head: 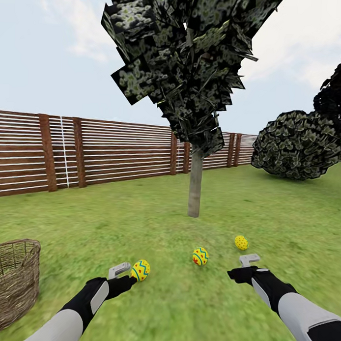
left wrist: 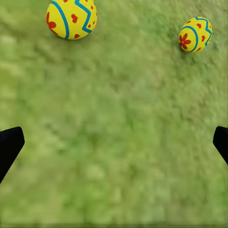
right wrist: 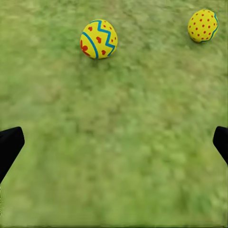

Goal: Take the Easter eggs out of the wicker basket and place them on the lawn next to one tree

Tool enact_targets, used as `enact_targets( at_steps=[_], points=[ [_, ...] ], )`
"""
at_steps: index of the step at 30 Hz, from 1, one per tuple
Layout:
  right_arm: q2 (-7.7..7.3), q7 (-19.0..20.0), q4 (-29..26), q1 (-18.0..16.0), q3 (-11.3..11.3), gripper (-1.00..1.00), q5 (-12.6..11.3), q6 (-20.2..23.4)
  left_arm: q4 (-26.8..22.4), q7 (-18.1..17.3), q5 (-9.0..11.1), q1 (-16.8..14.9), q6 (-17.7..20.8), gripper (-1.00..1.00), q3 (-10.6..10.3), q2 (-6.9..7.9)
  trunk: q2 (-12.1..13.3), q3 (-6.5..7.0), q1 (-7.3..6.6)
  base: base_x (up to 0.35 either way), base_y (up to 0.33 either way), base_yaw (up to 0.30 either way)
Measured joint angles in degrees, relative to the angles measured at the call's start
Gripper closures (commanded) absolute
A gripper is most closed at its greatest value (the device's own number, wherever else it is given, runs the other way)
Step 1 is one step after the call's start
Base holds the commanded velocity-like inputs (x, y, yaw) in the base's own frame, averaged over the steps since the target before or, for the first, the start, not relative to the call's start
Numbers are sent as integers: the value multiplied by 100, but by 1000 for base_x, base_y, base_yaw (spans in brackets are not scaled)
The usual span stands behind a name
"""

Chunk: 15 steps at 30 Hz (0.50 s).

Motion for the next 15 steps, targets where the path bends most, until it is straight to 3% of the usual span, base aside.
enact_targets(
  at_steps=[10, 13, 15],
  points=[
    [5, -3, 4, 0, 1, -100, 0, 202, 82, -3, 0, 0, -1, -100, 1, 11, 52, 123, -44, 0, 0, 0],
    [83, 8, 7, 0, 3, -100, -11, 252, 572, -14, -63, 0, -48, -100, 8, 23, 172, 148, -110, 0, 0, 0],
    [171, -8, 260, 1, -2, -100, -10, 351, 1016, -29, -270, 0, -103, -100, 17, 30, 253, 165, -154, 0, 0, 0]
  ],
)
